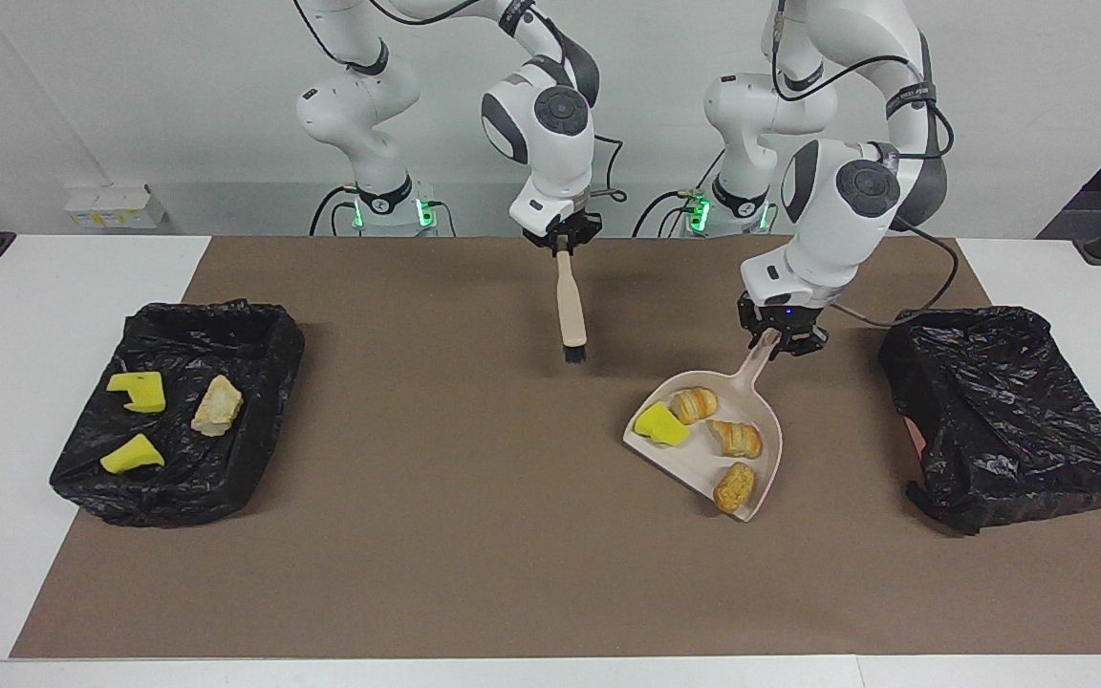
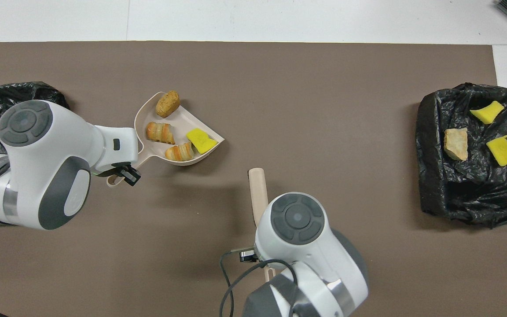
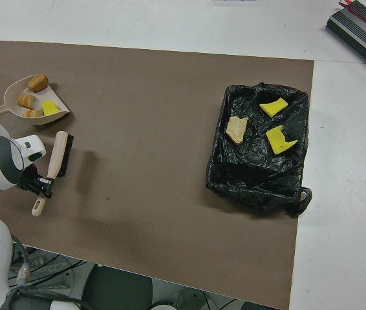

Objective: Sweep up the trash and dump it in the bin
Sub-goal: 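Carry the dustpan with the left gripper over the black bag nearest it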

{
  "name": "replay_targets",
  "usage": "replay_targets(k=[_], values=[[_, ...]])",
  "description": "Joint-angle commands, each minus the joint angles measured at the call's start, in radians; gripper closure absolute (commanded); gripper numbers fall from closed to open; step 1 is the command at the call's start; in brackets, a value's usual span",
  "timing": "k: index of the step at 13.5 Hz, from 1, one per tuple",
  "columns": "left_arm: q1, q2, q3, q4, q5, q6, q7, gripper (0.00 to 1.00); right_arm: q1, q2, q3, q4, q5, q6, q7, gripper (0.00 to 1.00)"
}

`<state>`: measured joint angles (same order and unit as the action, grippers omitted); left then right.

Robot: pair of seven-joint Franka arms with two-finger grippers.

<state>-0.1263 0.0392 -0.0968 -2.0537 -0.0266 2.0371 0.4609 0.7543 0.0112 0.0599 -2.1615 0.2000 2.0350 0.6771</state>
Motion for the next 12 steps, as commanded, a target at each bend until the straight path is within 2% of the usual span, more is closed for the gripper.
replay_targets(k=[1, 4, 8, 10, 11, 12], values=[[0.048, -0.036, -0.007, -0.019, -0.016, 0.063, 0.019, 1.0, 0.065, 0.07, 0.0, -0.012, -0.063, 0.1, 0.141, 1.0], [0.092, -0.041, -0.007, -0.003, -0.054, 0.116, 0.073, 1.0, 0.086, 0.119, 0.0, -0.014, -0.07, 0.163, 0.177, 1.0], [0.183, -0.051, -0.004, 0.021, -0.202, 0.127, 0.272, 1.0, 0.086, 0.119, 0.0, -0.014, -0.07, 0.162, 0.177, 1.0], [0.249, -0.056, -0.003, 0.053, -0.23, 0.115, 0.323, 1.0, 0.085, 0.119, 0.0, -0.015, -0.07, 0.16, 0.176, 1.0], [0.282, -0.053, -0.003, 0.079, -0.246, 0.106, 0.353, 1.0, 0.085, 0.121, 0.0, -0.014, -0.07, 0.153, 0.173, 0.92], [0.31, -0.047, -0.003, 0.111, -0.283, 0.066, 0.366, 1.0, 0.08, 0.122, -0.002, -0.012, -0.071, 0.145, 0.165, 0.12]])
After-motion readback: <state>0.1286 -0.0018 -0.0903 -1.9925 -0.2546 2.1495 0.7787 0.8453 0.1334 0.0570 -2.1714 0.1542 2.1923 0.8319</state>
